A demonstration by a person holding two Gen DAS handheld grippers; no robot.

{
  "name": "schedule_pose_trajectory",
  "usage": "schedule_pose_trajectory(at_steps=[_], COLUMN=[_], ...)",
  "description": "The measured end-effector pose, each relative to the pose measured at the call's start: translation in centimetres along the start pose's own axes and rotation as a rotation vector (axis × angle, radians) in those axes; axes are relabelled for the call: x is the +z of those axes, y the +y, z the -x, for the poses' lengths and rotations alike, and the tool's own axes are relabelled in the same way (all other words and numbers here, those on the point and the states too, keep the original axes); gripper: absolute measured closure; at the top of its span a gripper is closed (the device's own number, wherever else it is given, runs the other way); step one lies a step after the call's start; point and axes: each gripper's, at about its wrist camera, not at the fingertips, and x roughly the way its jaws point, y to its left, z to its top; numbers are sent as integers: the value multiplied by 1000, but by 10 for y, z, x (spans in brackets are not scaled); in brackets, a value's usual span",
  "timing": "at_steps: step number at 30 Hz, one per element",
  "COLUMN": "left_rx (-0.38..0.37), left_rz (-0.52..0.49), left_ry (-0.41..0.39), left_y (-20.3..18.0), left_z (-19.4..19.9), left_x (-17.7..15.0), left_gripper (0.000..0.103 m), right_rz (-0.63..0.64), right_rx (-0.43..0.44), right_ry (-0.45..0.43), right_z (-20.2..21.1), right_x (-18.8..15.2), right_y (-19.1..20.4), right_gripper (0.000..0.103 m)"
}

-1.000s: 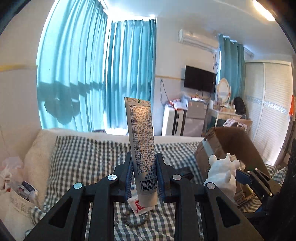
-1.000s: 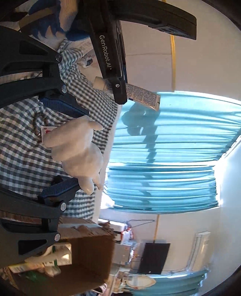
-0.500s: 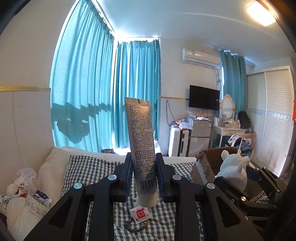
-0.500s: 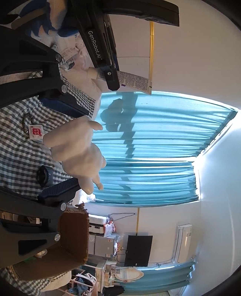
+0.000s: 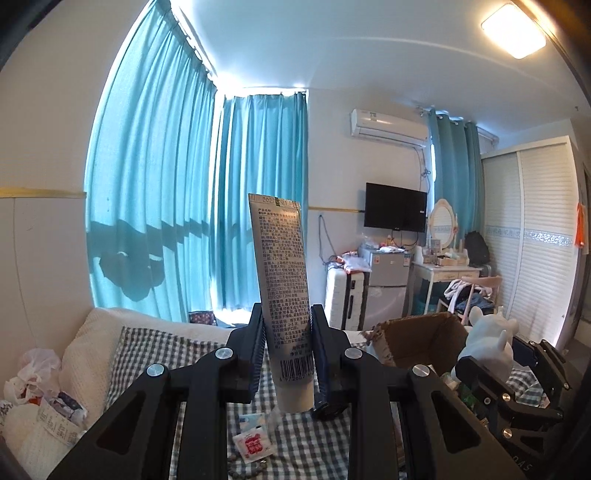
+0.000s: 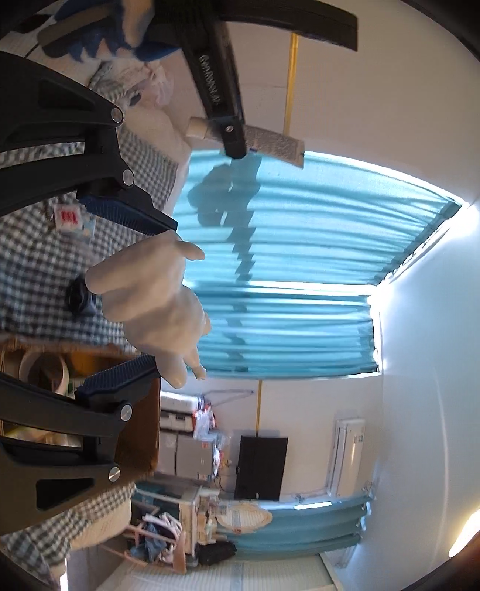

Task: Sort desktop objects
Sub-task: 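Lift the toothpaste tube and plush figure and carry both over the box, then open both tools to drop the tube and plush figure into the box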

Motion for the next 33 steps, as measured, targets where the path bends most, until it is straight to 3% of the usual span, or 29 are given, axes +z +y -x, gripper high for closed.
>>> schedule_pose_trajectory(at_steps=[5, 8, 12, 19, 33], left_rx=[-75, -173, -239, -297, -417], left_rz=[-34, 14, -17, -75, -155], left_ry=[14, 36, 67, 111, 299], left_y=[-33, -51, -84, -121, -178], left_z=[-16, -32, -50, -79, -163], left_x=[-1, -7, -13, -21, -77], left_gripper=[79, 79, 79, 79, 79], right_rz=[-36, -50, -47, -78, -151], right_rx=[-54, -66, -128, -191, -271], right_ry=[-13, -38, -34, 16, 162], right_z=[12, 20, 25, 12, -40], right_x=[3, 3, 1, -15, -66], right_y=[-33, -51, -73, -110, -162], right_gripper=[37, 37, 37, 37, 37])
